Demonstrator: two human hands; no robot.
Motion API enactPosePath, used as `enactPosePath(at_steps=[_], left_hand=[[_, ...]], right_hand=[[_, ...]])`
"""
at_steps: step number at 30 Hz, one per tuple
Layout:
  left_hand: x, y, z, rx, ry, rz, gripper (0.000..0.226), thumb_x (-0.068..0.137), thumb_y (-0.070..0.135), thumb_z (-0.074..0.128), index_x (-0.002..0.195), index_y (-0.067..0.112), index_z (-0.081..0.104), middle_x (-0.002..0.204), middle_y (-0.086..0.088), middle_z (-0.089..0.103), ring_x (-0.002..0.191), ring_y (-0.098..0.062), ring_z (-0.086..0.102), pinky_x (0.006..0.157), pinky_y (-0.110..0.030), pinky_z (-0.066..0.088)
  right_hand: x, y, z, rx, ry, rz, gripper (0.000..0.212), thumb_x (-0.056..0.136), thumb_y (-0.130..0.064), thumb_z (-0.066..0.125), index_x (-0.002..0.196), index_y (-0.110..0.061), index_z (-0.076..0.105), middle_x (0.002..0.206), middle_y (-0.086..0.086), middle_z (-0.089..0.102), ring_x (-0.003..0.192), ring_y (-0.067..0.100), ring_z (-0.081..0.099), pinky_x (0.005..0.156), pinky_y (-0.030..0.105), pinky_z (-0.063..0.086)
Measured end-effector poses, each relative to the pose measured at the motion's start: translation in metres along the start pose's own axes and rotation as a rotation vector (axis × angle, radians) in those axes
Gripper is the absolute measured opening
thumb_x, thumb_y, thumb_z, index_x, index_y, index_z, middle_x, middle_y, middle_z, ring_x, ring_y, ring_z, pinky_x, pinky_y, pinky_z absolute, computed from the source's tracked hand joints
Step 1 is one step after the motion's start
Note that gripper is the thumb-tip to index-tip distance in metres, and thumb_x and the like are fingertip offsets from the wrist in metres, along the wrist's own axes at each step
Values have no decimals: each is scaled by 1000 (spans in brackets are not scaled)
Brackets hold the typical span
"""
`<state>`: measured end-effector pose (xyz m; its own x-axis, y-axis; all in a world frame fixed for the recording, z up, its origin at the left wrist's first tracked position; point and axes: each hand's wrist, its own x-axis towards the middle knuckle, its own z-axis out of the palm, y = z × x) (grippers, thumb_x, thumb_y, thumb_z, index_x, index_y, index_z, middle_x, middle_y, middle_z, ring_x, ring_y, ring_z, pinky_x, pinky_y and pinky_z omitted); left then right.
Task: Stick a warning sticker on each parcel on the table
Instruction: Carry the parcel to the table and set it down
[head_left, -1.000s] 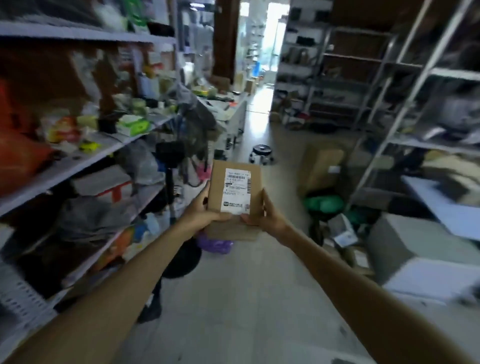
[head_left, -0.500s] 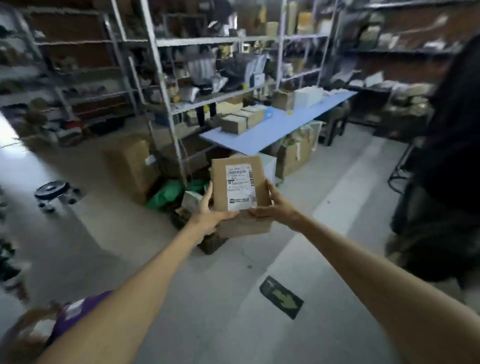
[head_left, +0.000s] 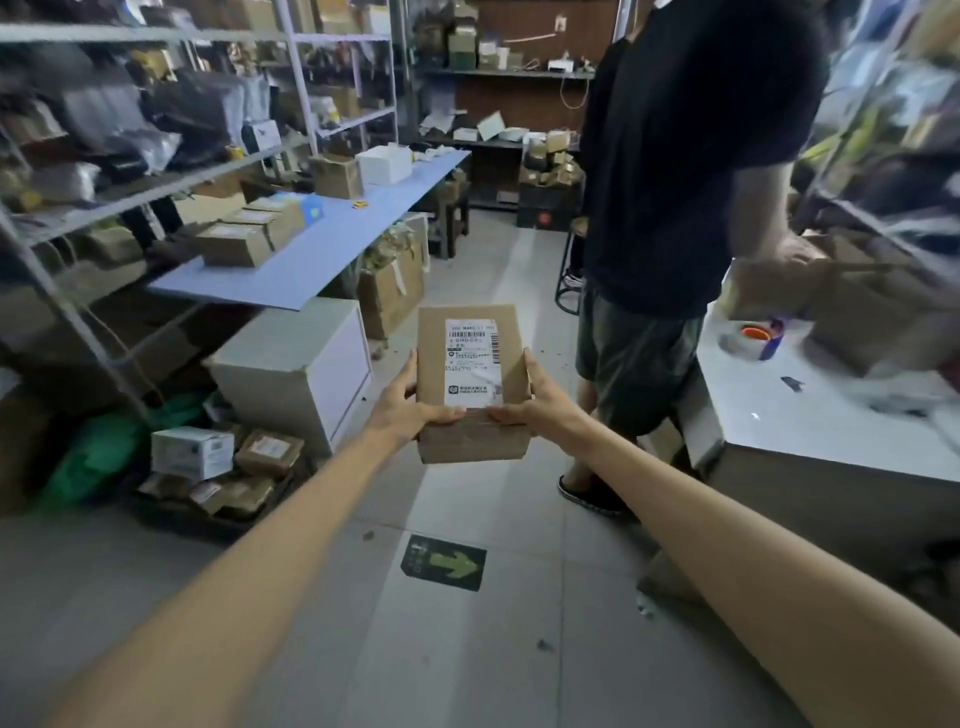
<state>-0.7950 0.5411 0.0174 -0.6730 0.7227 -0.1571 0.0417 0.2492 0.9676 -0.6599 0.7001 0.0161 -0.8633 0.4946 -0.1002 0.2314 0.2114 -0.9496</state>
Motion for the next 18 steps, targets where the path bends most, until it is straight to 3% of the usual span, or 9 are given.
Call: enactPosePath(at_steps=[4,9,14,18], left_hand=[[36,4,11,-13,-25,-12,116,65,12,85,152,34,12,136,-4,55,118,-21,55,101,-45,47],[95,18,15,-20,-23,14,112,69,12,83,152,35,11,134,1,53,117,-19,54,88,-34,51],[153,40,13,-20,30,13,108,73,10,80,152,35,11,133,1,55,114,-18,56,95,-39,50],[204,54,11,-25,55,-2,109,71,11,81,151,37,12,132,-5,58,116,-24,58,99,-47,48]], right_hand=[[26,7,-19,27,26,5,68,79,-4,74,129,-22,31,119,4,57,111,23,59,80,27,55],[84,5,-44,24,37,-9,73,79,-6,75,135,-16,30,121,7,58,110,24,60,73,25,54],[156,-2,-68,21,5,-6,99,74,-15,80,148,-25,15,127,6,56,111,25,58,92,43,53],[206,-8,-86,36,-8,-51,85,73,-16,79,140,-23,28,122,4,59,109,23,60,79,35,54]])
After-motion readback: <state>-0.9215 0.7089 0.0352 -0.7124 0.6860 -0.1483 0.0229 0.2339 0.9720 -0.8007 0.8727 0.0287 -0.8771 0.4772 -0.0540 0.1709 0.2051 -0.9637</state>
